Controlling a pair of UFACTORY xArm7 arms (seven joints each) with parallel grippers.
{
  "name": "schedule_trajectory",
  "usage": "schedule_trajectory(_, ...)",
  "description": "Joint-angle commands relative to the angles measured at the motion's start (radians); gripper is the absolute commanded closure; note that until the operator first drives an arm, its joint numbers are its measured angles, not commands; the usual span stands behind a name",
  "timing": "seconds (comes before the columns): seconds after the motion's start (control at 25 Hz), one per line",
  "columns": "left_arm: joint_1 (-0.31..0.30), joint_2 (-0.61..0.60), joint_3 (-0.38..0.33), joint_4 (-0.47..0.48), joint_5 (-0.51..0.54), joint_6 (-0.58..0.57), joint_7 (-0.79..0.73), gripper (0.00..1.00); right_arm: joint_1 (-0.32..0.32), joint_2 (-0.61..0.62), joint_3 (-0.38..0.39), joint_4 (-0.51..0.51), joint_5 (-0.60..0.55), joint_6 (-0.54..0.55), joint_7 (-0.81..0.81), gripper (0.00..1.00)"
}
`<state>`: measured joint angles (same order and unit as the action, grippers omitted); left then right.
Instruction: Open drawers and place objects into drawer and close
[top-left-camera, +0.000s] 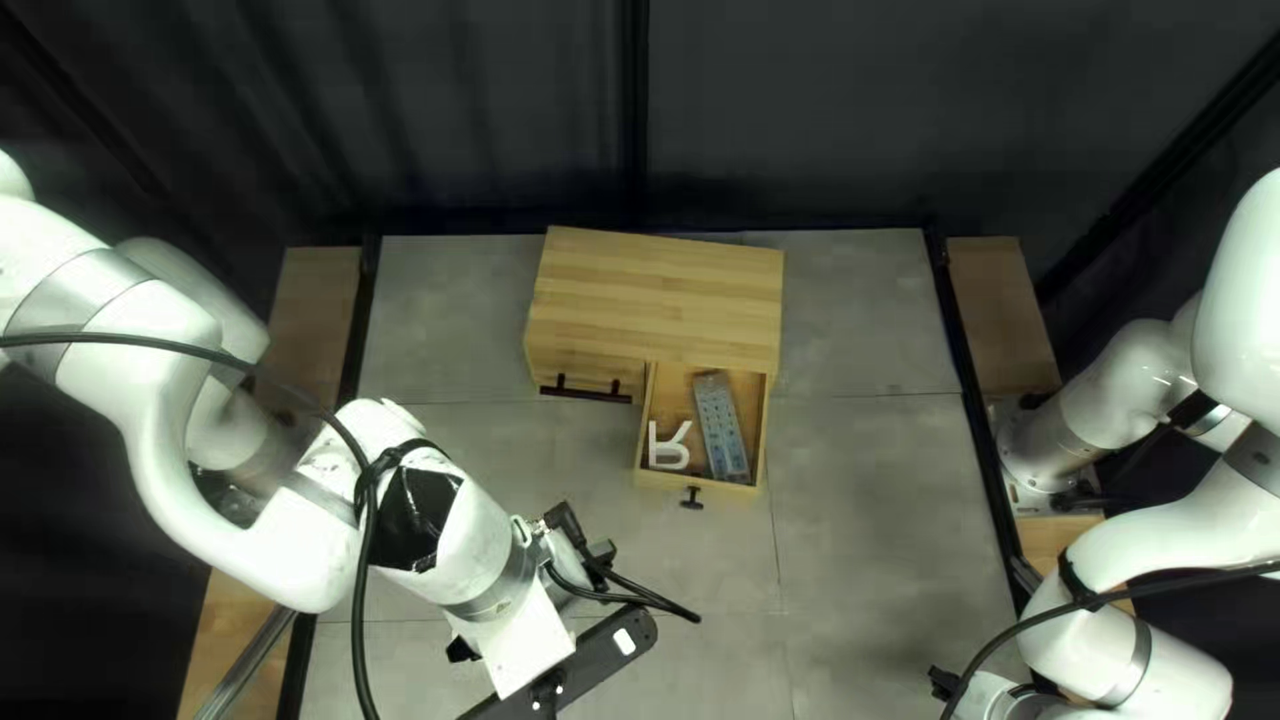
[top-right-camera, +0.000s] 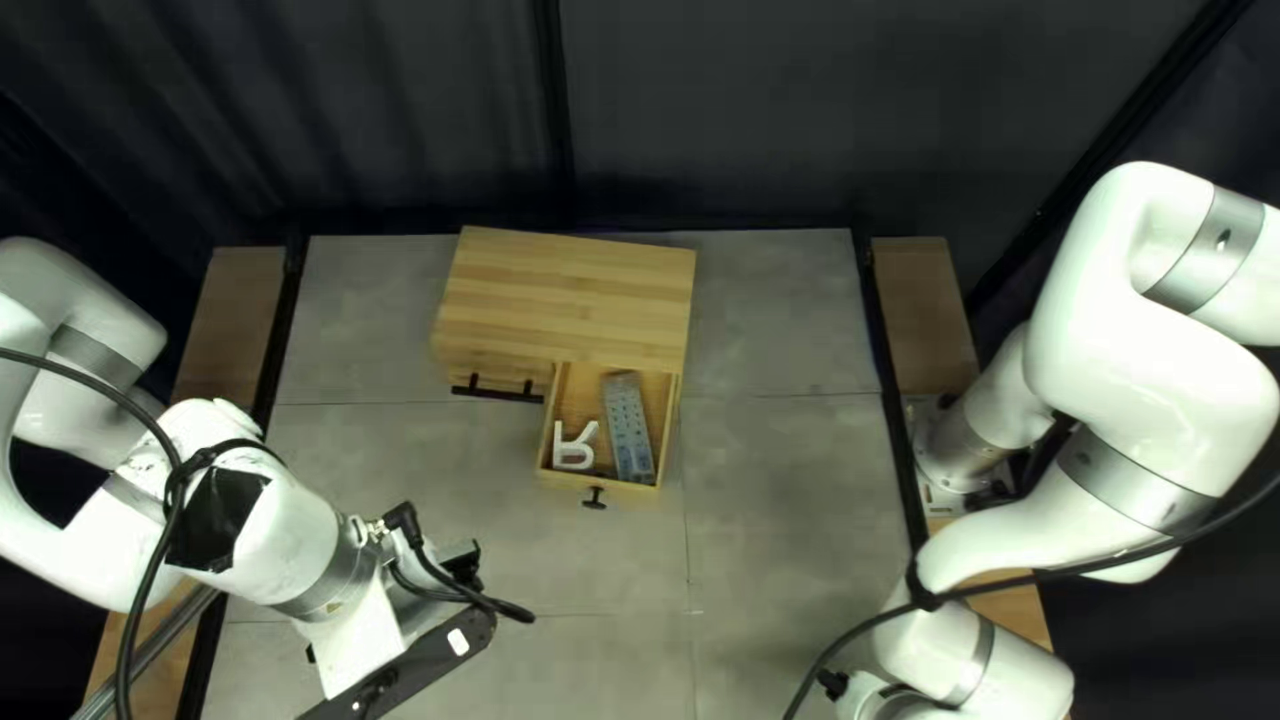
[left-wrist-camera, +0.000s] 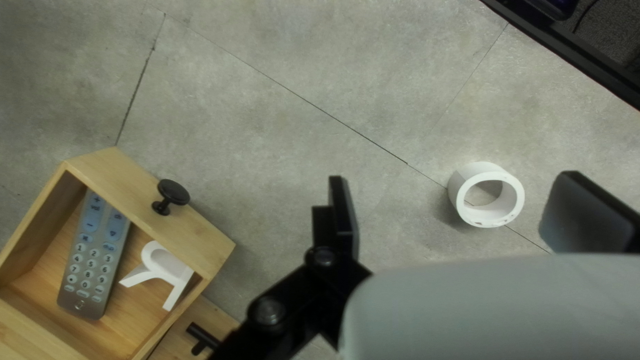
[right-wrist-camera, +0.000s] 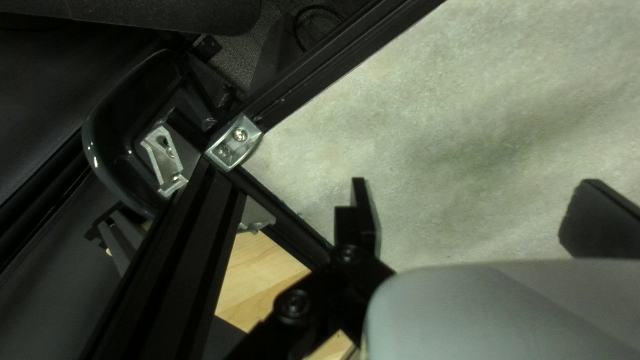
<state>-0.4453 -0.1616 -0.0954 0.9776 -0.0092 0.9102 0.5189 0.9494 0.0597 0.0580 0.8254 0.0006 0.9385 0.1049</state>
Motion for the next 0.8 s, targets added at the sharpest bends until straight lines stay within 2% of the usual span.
schedule_trajectory(0.04, 0.000, 0.000, 0.000, 0.000, 0.000, 0.000, 0.000, 0.00, 0.000, 0.000, 0.000, 0.000, 0.000, 0.000, 0.000, 0.00)
schedule_trajectory(0.12, 0.003, 0.001, 0.006, 0.015, -0.012, 0.011, 0.001, 0.00, 0.000, 0.000, 0.000, 0.000, 0.000, 0.000, 0.000, 0.00)
schedule_trajectory(0.28, 0.011, 0.033, 0.011, 0.148, 0.012, 0.122, 0.020, 0.00, 0.000, 0.000, 0.000, 0.000, 0.000, 0.000, 0.000, 0.00)
schedule_trajectory(0.48, 0.021, 0.064, 0.026, 0.155, 0.024, 0.134, 0.087, 0.00, 0.000, 0.000, 0.000, 0.000, 0.000, 0.000, 0.000, 0.00)
schedule_trajectory(0.8, 0.084, 0.156, 0.092, 0.100, 0.027, 0.044, 0.254, 0.00, 0.000, 0.000, 0.000, 0.000, 0.000, 0.000, 0.000, 0.00)
